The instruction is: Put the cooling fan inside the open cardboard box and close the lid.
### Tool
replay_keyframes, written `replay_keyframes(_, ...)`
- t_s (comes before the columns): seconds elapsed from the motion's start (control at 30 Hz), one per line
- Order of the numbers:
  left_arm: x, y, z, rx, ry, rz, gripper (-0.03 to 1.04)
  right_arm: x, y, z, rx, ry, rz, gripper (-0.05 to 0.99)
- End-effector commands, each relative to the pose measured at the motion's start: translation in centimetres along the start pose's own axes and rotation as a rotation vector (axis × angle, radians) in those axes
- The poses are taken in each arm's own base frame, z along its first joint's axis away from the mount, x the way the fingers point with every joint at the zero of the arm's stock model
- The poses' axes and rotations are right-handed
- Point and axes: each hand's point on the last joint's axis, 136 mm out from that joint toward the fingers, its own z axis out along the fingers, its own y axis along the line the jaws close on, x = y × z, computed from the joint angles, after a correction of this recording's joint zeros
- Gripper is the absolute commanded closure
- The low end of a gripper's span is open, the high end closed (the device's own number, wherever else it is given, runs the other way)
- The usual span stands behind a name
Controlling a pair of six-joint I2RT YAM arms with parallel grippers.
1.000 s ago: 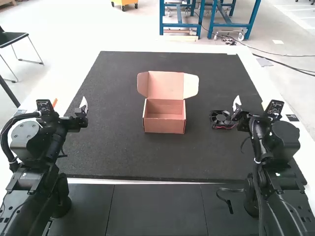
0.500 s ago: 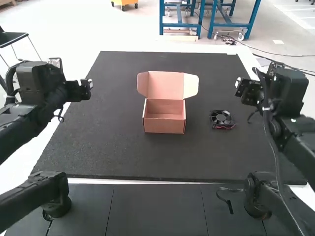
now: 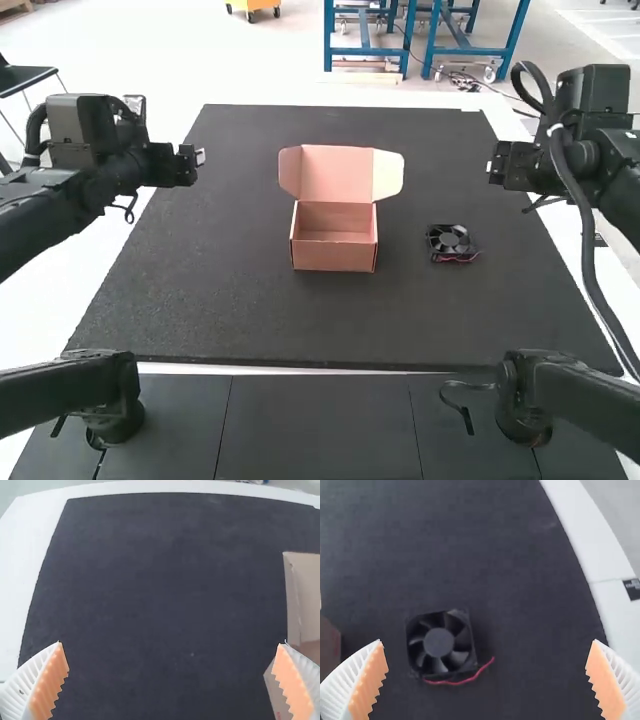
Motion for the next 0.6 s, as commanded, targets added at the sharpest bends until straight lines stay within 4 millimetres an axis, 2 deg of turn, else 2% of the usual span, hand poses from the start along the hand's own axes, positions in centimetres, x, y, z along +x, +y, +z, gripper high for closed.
replay_keyframes(0.0, -1.1, -1.6, 1.0, 0.072, 0.002, 0.022, 0.05, -1.7, 0.0, -0.1, -0.007, -0.020, 0.046, 0.03)
replay_keyframes(0.07, -1.1, -2.9, 1.4, 0.124, 0.011, 0.028, 0.05, -1.6, 0.2, 0.6, -0.013, -0.001, 0.044, 0.03)
replay_keyframes(0.13, -1.3, -4.1, 1.6, 0.159, 0.013, 0.046, 0.05, -0.6, 0.4, 1.4, -0.020, 0.061, 0.036, 0.03)
replay_keyframes(0.2, -1.9, -6.0, 1.4, 0.218, 0.007, 0.063, 0.05, -0.2, 0.9, 2.1, -0.044, 0.090, 0.036, 0.03)
replay_keyframes(0.4, -1.5, -11.1, 0.5, 0.344, 0.053, 0.109, 0.05, -0.5, 1.6, 4.7, -0.080, 0.148, 0.042, 0.03)
replay_keyframes(0.5, -0.8, -12.5, -0.2, 0.382, 0.095, 0.121, 0.05, -0.3, 1.9, 6.6, -0.100, 0.193, 0.046, 0.03)
replay_keyframes(0.57, -0.4, -12.8, -0.6, 0.388, 0.124, 0.123, 0.05, -0.9, 1.8, 7.6, -0.097, 0.201, 0.046, 0.03)
